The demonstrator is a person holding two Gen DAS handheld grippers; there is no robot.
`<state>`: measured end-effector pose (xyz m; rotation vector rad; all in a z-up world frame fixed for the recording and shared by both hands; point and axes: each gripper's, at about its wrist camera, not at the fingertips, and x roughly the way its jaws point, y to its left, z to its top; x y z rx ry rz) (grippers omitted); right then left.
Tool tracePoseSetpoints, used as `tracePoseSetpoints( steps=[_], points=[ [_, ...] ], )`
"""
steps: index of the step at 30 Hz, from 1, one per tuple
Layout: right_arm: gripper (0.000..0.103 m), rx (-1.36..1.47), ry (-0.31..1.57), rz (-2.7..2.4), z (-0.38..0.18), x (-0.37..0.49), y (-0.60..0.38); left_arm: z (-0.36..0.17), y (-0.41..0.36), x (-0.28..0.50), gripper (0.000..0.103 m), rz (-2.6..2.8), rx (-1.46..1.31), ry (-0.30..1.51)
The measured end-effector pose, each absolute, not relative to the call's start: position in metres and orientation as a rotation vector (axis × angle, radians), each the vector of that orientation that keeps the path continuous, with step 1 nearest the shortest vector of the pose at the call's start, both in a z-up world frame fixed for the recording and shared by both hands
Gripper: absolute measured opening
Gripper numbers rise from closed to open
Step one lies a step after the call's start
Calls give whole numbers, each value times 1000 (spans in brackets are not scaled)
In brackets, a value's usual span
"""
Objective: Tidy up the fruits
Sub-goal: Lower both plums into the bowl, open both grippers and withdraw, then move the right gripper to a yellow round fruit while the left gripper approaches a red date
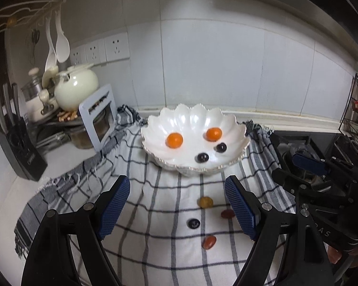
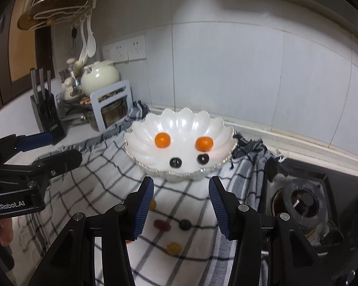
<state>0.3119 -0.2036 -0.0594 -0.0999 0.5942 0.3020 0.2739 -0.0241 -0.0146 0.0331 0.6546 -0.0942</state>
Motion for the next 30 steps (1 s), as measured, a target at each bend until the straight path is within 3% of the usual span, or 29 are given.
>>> tracePoseSetpoints(
  steps=[16,30],
  points=[
    [49,-131,731,337,-109,302,-211,-75,-39,252,79,-145,55,737],
    [42,-135,794,385,-142,300,-206,-116,-54,249,57,-209,82,797]
  ],
)
